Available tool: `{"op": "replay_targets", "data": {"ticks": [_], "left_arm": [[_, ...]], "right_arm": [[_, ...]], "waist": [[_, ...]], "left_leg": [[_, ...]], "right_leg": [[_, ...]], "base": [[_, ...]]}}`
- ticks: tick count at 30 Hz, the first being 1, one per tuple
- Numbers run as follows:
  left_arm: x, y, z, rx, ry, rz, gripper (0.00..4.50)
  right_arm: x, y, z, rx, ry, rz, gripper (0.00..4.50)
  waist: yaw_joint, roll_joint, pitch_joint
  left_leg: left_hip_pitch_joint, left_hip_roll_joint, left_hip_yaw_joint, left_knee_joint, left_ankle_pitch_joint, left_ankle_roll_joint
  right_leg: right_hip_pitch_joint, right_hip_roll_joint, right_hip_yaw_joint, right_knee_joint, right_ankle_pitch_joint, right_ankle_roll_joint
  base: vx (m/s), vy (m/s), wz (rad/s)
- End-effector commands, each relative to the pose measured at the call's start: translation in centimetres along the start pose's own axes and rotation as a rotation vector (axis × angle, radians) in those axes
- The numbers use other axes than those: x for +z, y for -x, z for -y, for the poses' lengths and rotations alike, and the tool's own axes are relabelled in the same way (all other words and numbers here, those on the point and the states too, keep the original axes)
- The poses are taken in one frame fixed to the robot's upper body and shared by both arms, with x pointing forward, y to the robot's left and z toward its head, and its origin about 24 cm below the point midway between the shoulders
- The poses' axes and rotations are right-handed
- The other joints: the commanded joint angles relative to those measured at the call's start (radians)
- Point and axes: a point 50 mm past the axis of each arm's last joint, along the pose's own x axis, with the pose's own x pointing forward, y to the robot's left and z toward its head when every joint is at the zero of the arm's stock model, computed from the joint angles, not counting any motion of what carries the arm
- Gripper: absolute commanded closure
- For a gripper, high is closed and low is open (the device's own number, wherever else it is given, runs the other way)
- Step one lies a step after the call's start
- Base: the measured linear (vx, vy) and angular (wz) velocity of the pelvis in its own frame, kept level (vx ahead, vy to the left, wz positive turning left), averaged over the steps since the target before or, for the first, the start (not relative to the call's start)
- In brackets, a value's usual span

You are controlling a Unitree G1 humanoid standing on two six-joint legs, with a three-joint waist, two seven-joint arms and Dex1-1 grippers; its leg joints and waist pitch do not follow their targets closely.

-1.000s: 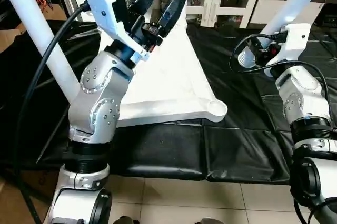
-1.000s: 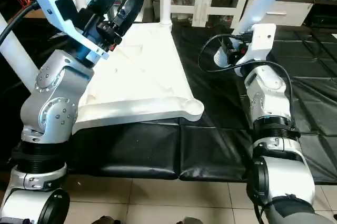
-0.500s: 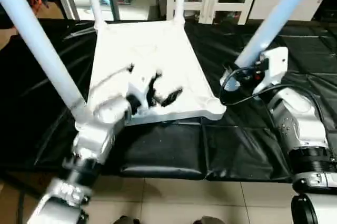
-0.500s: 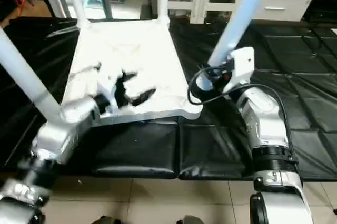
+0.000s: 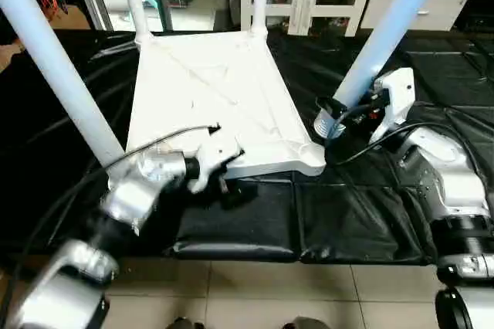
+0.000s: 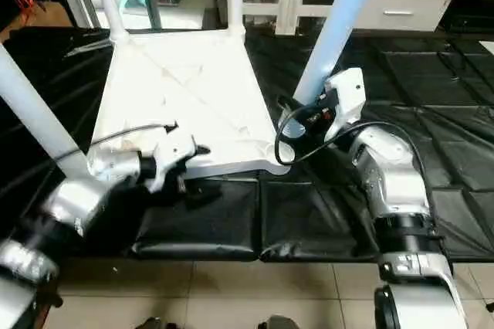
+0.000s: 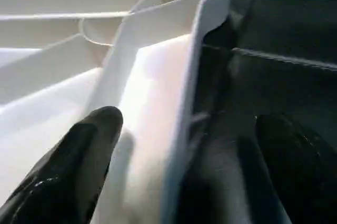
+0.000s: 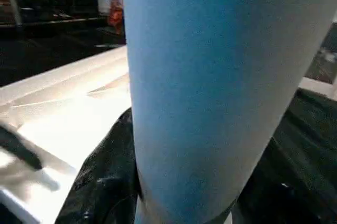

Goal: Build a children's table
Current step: Insert table leg to table base

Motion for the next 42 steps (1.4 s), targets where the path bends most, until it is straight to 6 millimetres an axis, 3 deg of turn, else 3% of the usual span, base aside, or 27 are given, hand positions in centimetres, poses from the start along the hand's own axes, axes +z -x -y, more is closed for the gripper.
{"op": "replay_targets", "data": {"ticks": [1,5,15,20,25,32,33,36,41,42], "left_arm": [[-0.2,0.0,-0.1,-0.031,-0.016,-0.023,0.37],[-0.7,0.1,0.0,-0.064,-0.009,-0.041,0.75],[-1.4,0.4,-0.1,-0.111,0.006,-0.048,1.43],[-1.6,0.3,-0.1,-0.114,0.009,-0.043,1.77],[-0.9,0.0,0.0,-0.123,0.018,0.012,2.21],[0.2,-0.8,0.1,-0.130,-0.003,0.082,2.63],[0.2,-0.8,0.2,-0.134,-0.004,0.081,2.79],[0.2,-1.0,0.4,-0.147,-0.016,0.076,2.89],[0.5,-1.6,0.3,-0.093,-0.044,0.090,2.89],[0.5,-1.6,0.3,-0.093,-0.044,0.090,2.69]], "right_arm": [[0.5,0.6,0.0,0.015,0.007,0.013,2.64],[0.3,0.7,-0.2,0.016,-0.001,0.006,2.64],[0.0,0.5,-0.6,0.030,-0.013,-0.001,2.64],[-0.2,0.6,-0.8,0.037,-0.015,-0.004,2.64],[-0.2,0.5,-0.9,0.040,-0.015,-0.007,2.64],[-0.2,0.3,-1.1,0.052,-0.011,-0.011,2.64],[-0.2,0.3,-1.1,0.053,-0.011,-0.012,2.64],[-0.2,0.2,-1.1,0.060,-0.008,-0.016,2.64],[-0.1,0.0,-1.1,0.069,-0.004,-0.019,2.64],[-0.1,0.0,-1.1,0.069,-0.004,-0.019,2.64]], "waist": [[-0.002,-0.003,-0.070],[-0.002,-0.006,-0.074],[0.000,-0.003,-0.076],[0.003,-0.002,-0.080],[0.004,-0.003,-0.085],[0.014,-0.005,-0.086],[0.015,-0.010,-0.085],[0.028,-0.007,-0.086],[0.034,-0.011,-0.087],[0.035,-0.011,-0.087]], "left_leg": [[0.029,-0.005,-0.004,-0.071,-0.188,0.033],[0.026,-0.006,-0.003,-0.071,-0.174,0.042],[0.029,-0.002,-0.003,-0.074,-0.174,0.040],[0.028,-0.002,-0.002,-0.074,-0.141,0.055],[0.028,-0.002,-0.001,-0.072,-0.105,0.077],[0.031,0.001,0.001,-0.073,-0.107,0.087],[0.031,0.002,0.002,-0.073,-0.111,0.087],[0.034,0.003,0.003,-0.073,-0.103,0.078],[0.031,0.002,0.003,-0.073,-0.092,0.079],[0.031,0.002,0.003,-0.072,-0.090,0.080]], "right_leg": [[0.060,-0.036,0.025,-0.096,-0.071,-0.246],[0.063,-0.038,0.024,-0.094,-0.054,-0.262],[0.064,-0.040,0.024,-0.093,-0.032,-0.276],[0.068,-0.040,0.025,-0.089,0.029,-0.283],[0.071,-0.041,0.024,-0.084,0.089,-0.299],[0.069,-0.041,0.025,-0.084,0.089,-0.300],[0.068,-0.041,0.025,-0.086,0.079,-0.298],[0.066,-0.042,0.026,-0.084,0.068,-0.291],[0.068,-0.043,0.026,-0.082,0.079,-0.280],[0.069,-0.043,0.026,-0.082,0.081,-0.279]], "base": [[0.000,0.000,0.00],[0.000,0.000,0.00],[0.000,0.000,0.00],[0.000,0.000,0.00],[0.000,0.000,0.00],[0.000,0.000,0.00],[0.000,0.000,0.00],[0.000,0.000,0.00],[0.000,0.000,0.00],[0.000,0.000,0.00]]}}
